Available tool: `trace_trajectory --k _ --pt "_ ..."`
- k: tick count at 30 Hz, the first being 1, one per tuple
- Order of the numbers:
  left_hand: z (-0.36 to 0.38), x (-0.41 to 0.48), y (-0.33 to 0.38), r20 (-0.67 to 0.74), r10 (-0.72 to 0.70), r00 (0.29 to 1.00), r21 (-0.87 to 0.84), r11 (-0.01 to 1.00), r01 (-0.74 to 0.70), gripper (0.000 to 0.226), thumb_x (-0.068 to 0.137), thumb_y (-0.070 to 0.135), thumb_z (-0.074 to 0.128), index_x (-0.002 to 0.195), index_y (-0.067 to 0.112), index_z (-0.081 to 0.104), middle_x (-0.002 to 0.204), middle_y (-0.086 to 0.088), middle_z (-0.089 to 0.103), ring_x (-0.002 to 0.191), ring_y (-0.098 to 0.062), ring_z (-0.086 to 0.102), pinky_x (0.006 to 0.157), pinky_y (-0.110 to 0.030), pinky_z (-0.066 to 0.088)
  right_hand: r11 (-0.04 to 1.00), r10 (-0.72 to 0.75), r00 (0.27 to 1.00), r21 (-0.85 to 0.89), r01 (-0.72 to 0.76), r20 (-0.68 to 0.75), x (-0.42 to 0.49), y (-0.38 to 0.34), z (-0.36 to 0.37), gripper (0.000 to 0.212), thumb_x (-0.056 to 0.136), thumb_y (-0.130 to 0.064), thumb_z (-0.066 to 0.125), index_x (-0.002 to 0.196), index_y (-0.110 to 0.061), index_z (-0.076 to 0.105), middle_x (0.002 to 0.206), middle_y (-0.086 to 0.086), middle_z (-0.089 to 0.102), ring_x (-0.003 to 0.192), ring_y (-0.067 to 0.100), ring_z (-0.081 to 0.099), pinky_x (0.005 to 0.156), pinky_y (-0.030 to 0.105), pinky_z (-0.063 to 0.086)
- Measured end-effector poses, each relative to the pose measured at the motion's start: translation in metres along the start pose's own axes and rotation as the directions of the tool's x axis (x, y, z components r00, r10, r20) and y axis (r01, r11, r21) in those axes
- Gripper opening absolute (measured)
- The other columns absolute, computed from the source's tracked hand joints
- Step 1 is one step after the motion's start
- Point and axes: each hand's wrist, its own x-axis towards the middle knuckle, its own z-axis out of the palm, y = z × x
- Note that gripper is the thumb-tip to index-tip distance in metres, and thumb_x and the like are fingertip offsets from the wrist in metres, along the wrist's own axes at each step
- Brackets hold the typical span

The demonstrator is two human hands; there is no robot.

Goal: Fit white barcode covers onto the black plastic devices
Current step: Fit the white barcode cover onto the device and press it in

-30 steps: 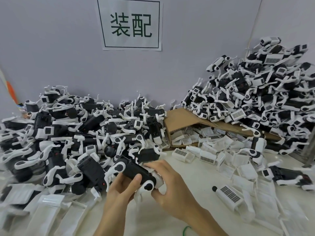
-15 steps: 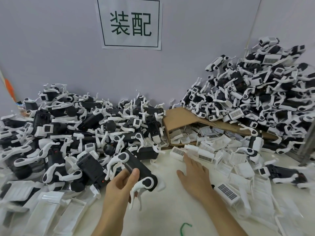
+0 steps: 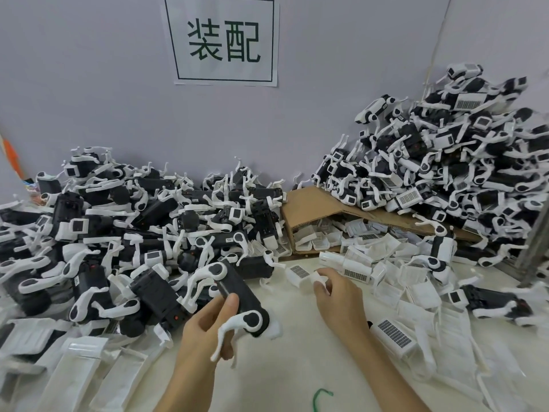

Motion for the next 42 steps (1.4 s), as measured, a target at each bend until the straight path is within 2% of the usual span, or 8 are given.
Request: trace_trajectory --k 3,10,15,19,24,31,36,42 --pt "-0.003 -0.013 0.004 0.149 0.123 0.981 -0.044 0.992 -0.117 0.051 0.063 0.043 0.09 0.088 0.002 0.072 0.065 -0.012 0.06 0.053 -0.021 0.055 0.053 -0.029 0.05 0.969 -0.026 0.999 0.245 0.033 -0.03 -0.002 -0.003 0.0 0.021 0.097 -0.014 0.059 0.116 -0.02 0.067 0.064 -0.009 0.048 0.06 0.002 0.051 0.059 0.013 0.039" --pt "-0.003 -0.012 0.004 0.262 0.088 0.961 -0.286 0.958 -0.01 0.046 0.083 0.018 0.062 0.124 -0.004 0.063 0.115 -0.021 0.071 0.091 -0.033 0.075 0.07 -0.032 0.062 0.956 -0.103 0.995 0.275 0.1 -0.006 -0.007 -0.008 0.002 0.015 0.096 -0.014 0.06 0.098 -0.028 0.058 0.087 -0.013 0.064 0.076 0.0 0.06 0.062 0.011 0.043" --pt "-0.002 -0.012 0.006 0.235 0.137 0.962 -0.328 0.943 -0.054 0.042 0.1 0.0 0.05 0.143 0.003 0.048 0.143 -0.016 0.056 0.115 0.013 0.058 0.089 -0.01 0.049 0.938 -0.083 0.997 0.339 0.078 0.001 -0.01 -0.011 -0.001 0.023 0.094 -0.012 0.059 0.088 -0.033 0.054 0.086 -0.015 0.064 0.078 0.002 0.061 0.062 0.012 0.045" --pt "0.01 -0.032 0.007 0.088 0.591 0.802 0.327 0.743 -0.584 0.068 0.075 0.05 0.08 0.133 0.034 0.049 0.12 0.019 0.066 0.114 0.017 0.055 0.098 -0.028 0.051 0.916 -0.02 0.994 0.401 -0.024 0.104 -0.011 -0.015 -0.001 0.018 0.089 -0.012 0.067 0.083 -0.017 0.051 0.086 -0.001 0.064 0.069 0.011 0.059 0.057 0.014 0.041" --pt "0.01 -0.024 0.003 0.213 0.905 0.367 0.452 0.242 -0.859 0.06 0.078 0.022 0.07 0.132 0.011 0.047 0.143 -0.024 0.044 0.143 -0.011 0.04 0.114 -0.019 0.035 0.62 -0.038 0.92 0.731 -0.284 0.389 -0.015 -0.031 -0.011 0.019 0.086 -0.011 0.074 0.085 -0.006 0.056 0.095 0.025 0.068 0.078 0.019 0.069 0.072 0.029 0.057" --pt "0.006 -0.024 0.001 0.331 0.781 0.53 0.434 0.373 -0.82 0.069 0.079 0.004 0.068 0.14 0.026 0.046 0.159 0.005 0.037 0.148 -0.007 0.03 0.112 -0.012 0.03 0.076 -0.309 0.797 0.849 -0.523 0.519 -0.025 -0.048 -0.027 0.052 0.076 -0.011 0.075 0.126 -0.012 0.062 0.1 0.013 0.068 0.08 0.02 0.068 0.067 0.029 0.058" --pt "0.007 -0.027 0.0 0.411 0.761 0.502 0.401 0.344 -0.849 0.084 0.075 -0.018 0.066 0.145 0.025 0.047 0.159 0.01 0.039 0.148 -0.013 0.034 0.115 -0.023 0.034 0.058 -0.34 0.758 0.817 -0.574 0.557 -0.032 -0.051 -0.028 0.037 0.087 -0.014 0.066 0.124 -0.014 0.07 0.12 0.014 0.065 0.1 0.025 0.062 0.085 0.033 0.05" --pt "0.009 -0.033 0.001 0.415 0.763 0.495 0.376 0.352 -0.857 0.073 0.08 0.009 0.065 0.148 0.025 0.043 0.156 0.012 0.042 0.144 -0.009 0.04 0.111 -0.019 0.038 0.084 -0.308 0.727 0.779 -0.622 0.613 -0.035 -0.055 -0.029 0.034 0.087 -0.016 0.068 0.12 -0.017 0.072 0.126 0.012 0.066 0.108 0.028 0.06 0.092 0.036 0.046"
